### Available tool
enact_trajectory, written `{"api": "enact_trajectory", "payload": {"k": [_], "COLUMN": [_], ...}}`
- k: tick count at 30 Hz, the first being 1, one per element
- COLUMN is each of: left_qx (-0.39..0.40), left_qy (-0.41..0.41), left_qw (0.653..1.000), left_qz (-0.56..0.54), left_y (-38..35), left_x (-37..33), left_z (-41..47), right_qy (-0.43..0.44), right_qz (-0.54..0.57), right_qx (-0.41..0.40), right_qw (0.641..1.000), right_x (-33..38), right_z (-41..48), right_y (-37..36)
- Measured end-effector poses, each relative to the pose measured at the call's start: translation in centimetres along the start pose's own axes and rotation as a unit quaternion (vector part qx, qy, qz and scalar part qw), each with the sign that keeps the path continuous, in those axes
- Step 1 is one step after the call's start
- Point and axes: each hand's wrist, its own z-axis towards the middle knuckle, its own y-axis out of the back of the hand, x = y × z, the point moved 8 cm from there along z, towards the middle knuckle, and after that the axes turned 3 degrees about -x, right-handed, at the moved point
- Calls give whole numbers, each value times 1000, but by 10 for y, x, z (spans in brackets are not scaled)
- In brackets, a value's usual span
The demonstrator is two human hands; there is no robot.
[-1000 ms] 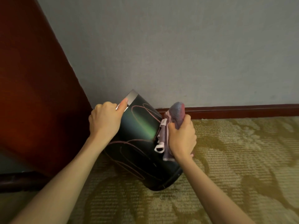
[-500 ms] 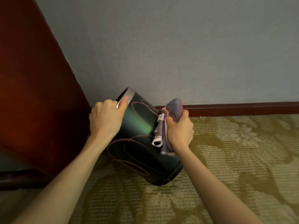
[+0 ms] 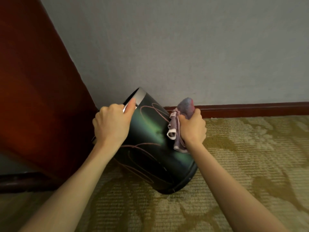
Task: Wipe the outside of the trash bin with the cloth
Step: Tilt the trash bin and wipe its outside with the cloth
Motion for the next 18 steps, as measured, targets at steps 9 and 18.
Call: {"api": "enact_trajectory", "payload": {"k": [9, 18], "left_qx": [5, 16], "left_qy": [-26, -51], "left_qw": [1000, 999], "left_qz": [5, 0], "left_y": [-13, -6], "left_x": [-29, -39], "left_z": [15, 2], "right_qy": [118, 38], "right_qz": [115, 100], "right_qx": [-99, -45], "right_qw": [981, 993], "right_x": [4, 6], "right_z": [-75, -30], "right_y": [22, 20]}}
